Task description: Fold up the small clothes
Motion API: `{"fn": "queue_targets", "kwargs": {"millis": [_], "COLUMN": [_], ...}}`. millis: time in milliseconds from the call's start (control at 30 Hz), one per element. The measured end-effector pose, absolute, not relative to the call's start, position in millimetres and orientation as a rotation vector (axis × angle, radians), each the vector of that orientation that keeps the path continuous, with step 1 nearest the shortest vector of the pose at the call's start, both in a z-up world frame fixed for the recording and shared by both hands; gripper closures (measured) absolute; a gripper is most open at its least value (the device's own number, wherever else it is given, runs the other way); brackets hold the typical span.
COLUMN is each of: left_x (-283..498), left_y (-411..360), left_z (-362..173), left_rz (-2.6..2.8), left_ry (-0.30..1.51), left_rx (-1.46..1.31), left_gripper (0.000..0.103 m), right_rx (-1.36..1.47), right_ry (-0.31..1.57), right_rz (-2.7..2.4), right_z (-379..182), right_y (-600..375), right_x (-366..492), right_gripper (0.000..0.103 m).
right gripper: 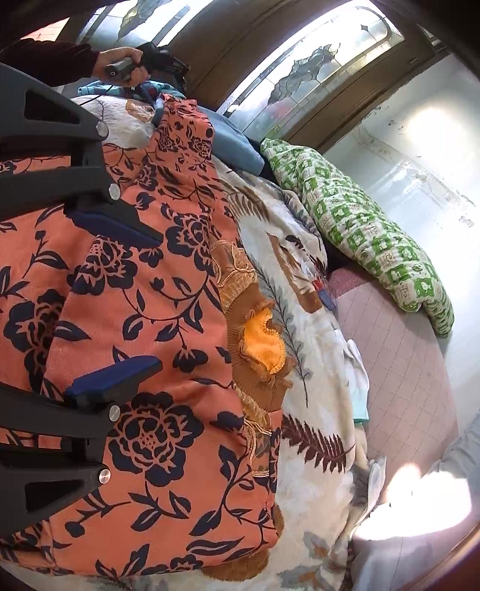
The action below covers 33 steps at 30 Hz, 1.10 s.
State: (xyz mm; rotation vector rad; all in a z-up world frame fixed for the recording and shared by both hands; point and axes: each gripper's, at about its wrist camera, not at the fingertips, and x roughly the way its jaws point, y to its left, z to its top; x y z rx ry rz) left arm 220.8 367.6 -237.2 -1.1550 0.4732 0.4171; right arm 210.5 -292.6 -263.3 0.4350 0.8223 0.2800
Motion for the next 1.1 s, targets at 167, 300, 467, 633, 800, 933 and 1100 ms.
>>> {"fn": "queue_targets", "kwargs": {"millis": [167, 300, 467, 633, 800, 933, 1100], "left_x": [219.5, 226.2, 243.0, 241.2, 251.5, 269.4, 287.6], "left_y": [394.2, 394.2, 390.4, 397.3, 403.3, 408.5, 404.2], "left_z": [-246.4, -243.8, -238.5, -248.2, -250.8, -254.1, -257.3], "left_rz": [0.326, 0.21, 0.197, 0.252, 0.275, 0.267, 0.269], "left_ry": [0.392, 0.352, 0.362, 0.389, 0.4, 0.408, 0.464], "left_rx": [-1.264, -1.27, -1.21, -1.259, -1.23, -1.214, -1.149], "left_gripper": [0.017, 0.03, 0.036, 0.036, 0.036, 0.037, 0.089], "right_rx": [0.389, 0.352, 0.347, 0.35, 0.356, 0.35, 0.362], "right_ry": [0.825, 0.837, 0.844, 0.846, 0.848, 0.854, 0.859], "right_rz": [0.284, 0.274, 0.265, 0.258, 0.254, 0.247, 0.242], "right_z": [-266.1, -270.8, -275.7, -278.7, -281.5, -284.0, -286.6], "right_y": [-285.1, -278.3, -277.9, -279.3, -280.4, -280.2, -282.9], "right_x": [211.9, 213.5, 214.9, 216.5, 219.4, 220.0, 222.7], "right_gripper": [0.038, 0.038, 0.038, 0.038, 0.038, 0.038, 0.039]}}
